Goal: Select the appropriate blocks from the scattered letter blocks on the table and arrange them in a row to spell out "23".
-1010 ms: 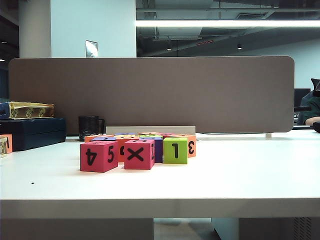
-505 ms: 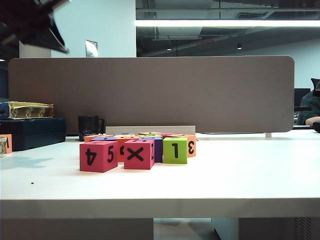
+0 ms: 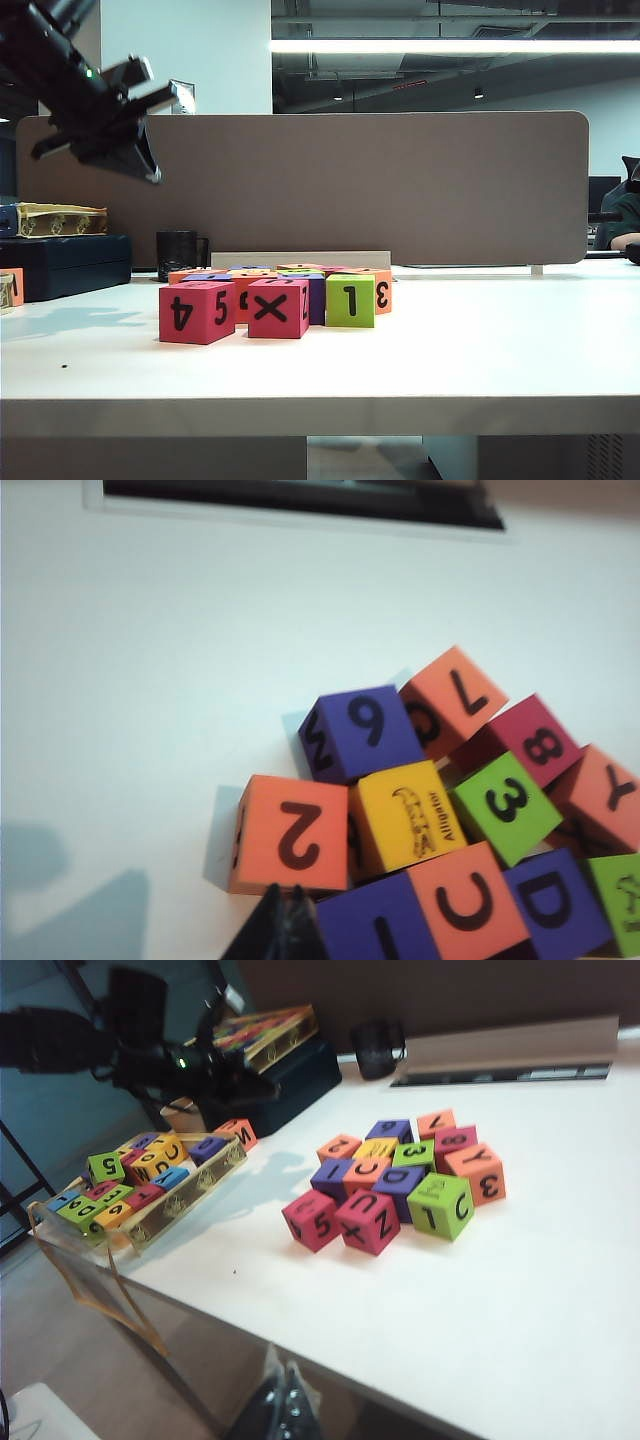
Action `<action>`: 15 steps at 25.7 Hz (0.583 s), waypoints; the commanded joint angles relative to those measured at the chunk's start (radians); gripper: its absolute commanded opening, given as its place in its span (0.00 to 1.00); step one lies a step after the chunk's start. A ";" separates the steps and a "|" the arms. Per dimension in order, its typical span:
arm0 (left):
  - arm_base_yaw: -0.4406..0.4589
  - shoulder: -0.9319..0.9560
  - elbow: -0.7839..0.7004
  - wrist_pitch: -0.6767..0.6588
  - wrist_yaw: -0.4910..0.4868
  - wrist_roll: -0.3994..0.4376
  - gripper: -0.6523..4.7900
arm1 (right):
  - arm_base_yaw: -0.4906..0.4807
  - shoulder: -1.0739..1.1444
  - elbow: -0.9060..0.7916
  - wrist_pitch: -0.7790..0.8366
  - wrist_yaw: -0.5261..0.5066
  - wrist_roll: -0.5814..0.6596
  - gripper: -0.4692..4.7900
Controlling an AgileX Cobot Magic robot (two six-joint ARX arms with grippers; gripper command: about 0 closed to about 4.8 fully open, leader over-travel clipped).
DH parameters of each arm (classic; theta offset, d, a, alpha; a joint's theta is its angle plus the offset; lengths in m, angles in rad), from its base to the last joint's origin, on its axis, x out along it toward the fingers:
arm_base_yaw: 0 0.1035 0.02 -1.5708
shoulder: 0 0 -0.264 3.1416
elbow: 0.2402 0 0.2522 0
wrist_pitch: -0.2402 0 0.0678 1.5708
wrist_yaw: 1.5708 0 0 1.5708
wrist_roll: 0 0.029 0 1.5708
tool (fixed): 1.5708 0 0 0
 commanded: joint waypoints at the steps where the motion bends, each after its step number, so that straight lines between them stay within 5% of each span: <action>1: -0.001 0.023 0.005 0.035 -0.025 0.037 0.19 | 0.000 0.000 0.002 0.048 0.002 0.001 0.09; 4: -0.002 0.056 0.005 0.089 -0.029 0.036 0.35 | 0.000 0.000 0.002 0.048 0.002 0.001 0.09; 10: -0.054 0.114 0.053 0.087 -0.045 0.138 0.35 | 0.000 0.000 0.002 0.039 0.001 0.001 0.09; 15: -0.126 0.173 0.155 0.019 -0.175 0.238 0.37 | 0.000 0.000 0.002 0.038 0.001 0.001 0.09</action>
